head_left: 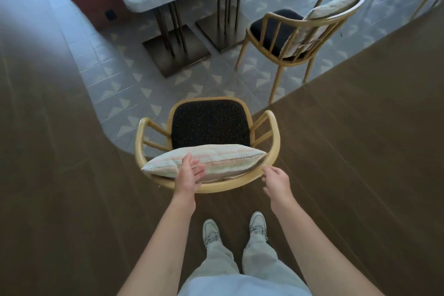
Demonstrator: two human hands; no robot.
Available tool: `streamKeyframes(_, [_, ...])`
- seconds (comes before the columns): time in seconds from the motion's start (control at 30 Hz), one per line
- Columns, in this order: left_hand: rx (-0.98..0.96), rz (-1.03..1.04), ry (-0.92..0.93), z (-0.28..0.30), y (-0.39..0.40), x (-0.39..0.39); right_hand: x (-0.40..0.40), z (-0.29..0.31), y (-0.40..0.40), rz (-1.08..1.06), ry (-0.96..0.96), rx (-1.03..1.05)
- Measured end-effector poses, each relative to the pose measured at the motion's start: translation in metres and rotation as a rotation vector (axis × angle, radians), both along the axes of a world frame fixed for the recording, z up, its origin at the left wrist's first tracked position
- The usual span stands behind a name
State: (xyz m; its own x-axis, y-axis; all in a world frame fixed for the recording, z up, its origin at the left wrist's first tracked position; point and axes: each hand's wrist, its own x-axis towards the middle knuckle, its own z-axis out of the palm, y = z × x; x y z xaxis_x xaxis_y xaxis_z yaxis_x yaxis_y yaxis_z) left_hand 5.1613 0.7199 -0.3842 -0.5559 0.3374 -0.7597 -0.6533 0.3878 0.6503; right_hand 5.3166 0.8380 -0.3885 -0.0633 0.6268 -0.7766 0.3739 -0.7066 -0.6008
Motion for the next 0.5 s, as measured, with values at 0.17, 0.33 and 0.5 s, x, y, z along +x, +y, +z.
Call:
streamKeyframes(0.17, [-0.041, 0.174, -0.108, -0.027, -0.033, -0.01, -0.007, -0.023, -0.013, -0.022, 0.03, -0.091])
streamKeyframes(0.33, [-0.055, 0.306, -0.167, -0.043, -0.043, -0.02, -0.021, -0.036, -0.017, -0.093, 0.05, -0.156])
streamKeyframes(0.5, [-0.144, 0.421, -0.175, -0.057, -0.051, -0.033, -0.035, -0.057, -0.032, -0.121, 0.065, -0.232])
